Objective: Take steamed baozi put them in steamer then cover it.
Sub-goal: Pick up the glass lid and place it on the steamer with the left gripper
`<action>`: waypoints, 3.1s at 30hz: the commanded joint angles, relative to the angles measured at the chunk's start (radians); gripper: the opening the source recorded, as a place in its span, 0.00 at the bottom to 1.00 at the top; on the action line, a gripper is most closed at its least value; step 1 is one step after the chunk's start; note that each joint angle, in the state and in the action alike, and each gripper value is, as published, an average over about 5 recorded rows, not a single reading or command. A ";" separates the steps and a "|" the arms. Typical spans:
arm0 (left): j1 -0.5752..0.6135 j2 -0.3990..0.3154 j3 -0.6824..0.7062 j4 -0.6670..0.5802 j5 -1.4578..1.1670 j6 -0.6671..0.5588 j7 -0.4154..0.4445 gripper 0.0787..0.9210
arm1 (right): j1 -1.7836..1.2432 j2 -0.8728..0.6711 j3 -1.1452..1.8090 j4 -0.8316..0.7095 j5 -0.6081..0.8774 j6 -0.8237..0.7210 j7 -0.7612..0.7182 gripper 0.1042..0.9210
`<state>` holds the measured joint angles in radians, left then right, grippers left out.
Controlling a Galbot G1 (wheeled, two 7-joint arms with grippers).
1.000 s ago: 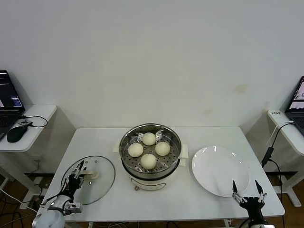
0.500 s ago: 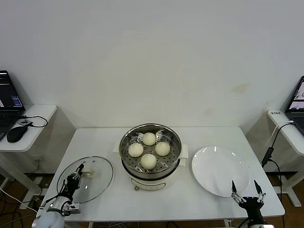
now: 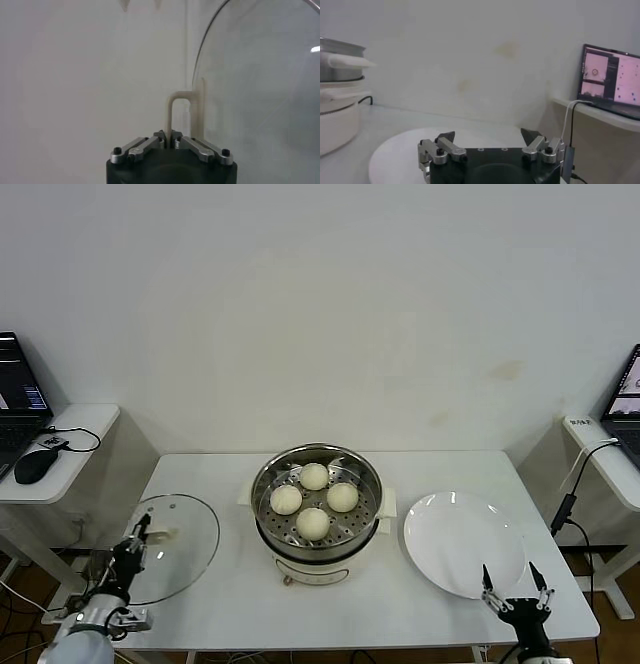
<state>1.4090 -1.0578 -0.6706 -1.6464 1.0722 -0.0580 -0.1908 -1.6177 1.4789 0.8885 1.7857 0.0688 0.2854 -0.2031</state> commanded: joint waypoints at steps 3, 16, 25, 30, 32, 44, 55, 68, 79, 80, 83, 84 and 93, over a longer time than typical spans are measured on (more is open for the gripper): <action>0.073 0.071 -0.102 -0.344 -0.086 0.154 0.161 0.08 | -0.039 -0.030 -0.033 0.027 -0.024 0.002 0.006 0.88; -0.113 0.140 0.261 -0.516 -0.115 0.395 0.279 0.08 | -0.021 0.023 -0.083 0.029 -0.186 0.012 0.059 0.88; -0.310 0.079 0.496 -0.413 -0.050 0.500 0.344 0.08 | -0.003 0.060 -0.072 0.007 -0.334 0.006 0.144 0.88; -0.409 -0.020 0.593 -0.366 0.068 0.539 0.404 0.08 | 0.013 0.069 -0.081 -0.006 -0.361 -0.010 0.172 0.88; -0.437 -0.062 0.621 -0.355 0.116 0.549 0.428 0.08 | 0.019 0.069 -0.086 -0.012 -0.366 -0.012 0.176 0.88; -0.511 -0.230 0.715 -0.266 0.259 0.567 0.495 0.08 | 0.031 0.072 -0.103 -0.048 -0.379 -0.008 0.179 0.88; -0.490 -0.283 0.723 -0.220 0.289 0.554 0.477 0.08 | 0.026 0.073 -0.109 -0.050 -0.379 -0.003 0.180 0.88; -0.454 -0.308 0.724 -0.199 0.324 0.533 0.467 0.08 | 0.020 0.070 -0.118 -0.051 -0.379 -0.002 0.182 0.88; -0.453 -0.317 0.720 -0.171 0.333 0.519 0.455 0.08 | 0.013 0.075 -0.127 -0.048 -0.381 -0.001 0.181 0.88; -0.453 -0.318 0.719 -0.170 0.333 0.518 0.455 0.08 | 0.013 0.075 -0.127 -0.048 -0.380 -0.001 0.181 0.88; -0.448 -0.319 0.717 -0.168 0.334 0.516 0.453 0.08 | 0.012 0.075 -0.128 -0.047 -0.380 -0.001 0.180 0.88; -0.446 -0.320 0.717 -0.167 0.335 0.516 0.453 0.08 | 0.012 0.075 -0.129 -0.047 -0.380 -0.001 0.180 0.88; -0.448 -0.320 0.711 -0.160 0.335 0.510 0.443 0.08 | 0.013 0.076 -0.138 -0.049 -0.382 -0.002 0.179 0.88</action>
<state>0.9619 -1.3752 0.0397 -1.8118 1.4049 0.4540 0.2567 -1.6047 1.5544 0.7531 1.7375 -0.3123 0.2838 -0.0237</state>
